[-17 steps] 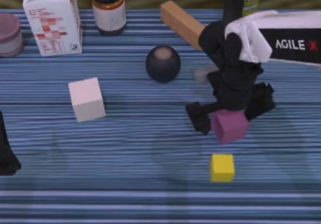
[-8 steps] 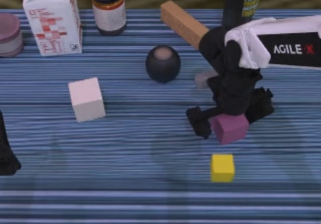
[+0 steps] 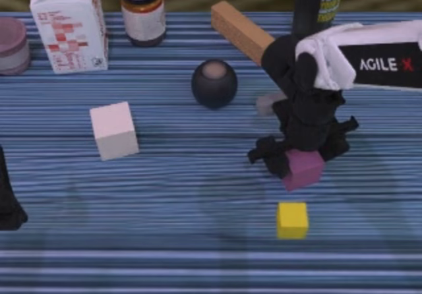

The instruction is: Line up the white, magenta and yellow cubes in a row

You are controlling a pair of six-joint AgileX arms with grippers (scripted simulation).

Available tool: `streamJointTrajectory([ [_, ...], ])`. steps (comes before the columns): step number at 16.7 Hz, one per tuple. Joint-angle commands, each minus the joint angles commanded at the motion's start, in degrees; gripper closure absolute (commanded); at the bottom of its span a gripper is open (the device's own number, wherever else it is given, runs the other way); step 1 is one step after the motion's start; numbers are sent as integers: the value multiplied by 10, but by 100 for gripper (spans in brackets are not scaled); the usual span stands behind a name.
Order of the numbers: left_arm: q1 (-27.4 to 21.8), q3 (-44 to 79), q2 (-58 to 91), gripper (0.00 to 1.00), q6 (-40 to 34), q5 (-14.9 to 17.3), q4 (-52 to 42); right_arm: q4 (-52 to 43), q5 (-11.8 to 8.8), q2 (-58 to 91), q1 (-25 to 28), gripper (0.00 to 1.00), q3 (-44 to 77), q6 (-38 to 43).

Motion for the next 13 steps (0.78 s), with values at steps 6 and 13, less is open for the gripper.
streamJointTrajectory([
  [6, 0, 0, 0, 0, 0, 0, 0, 0, 0, 0, 0, 100, 0, 0],
  [13, 0, 0, 0, 0, 0, 0, 0, -14, 1, -15, 1, 100, 10, -1],
])
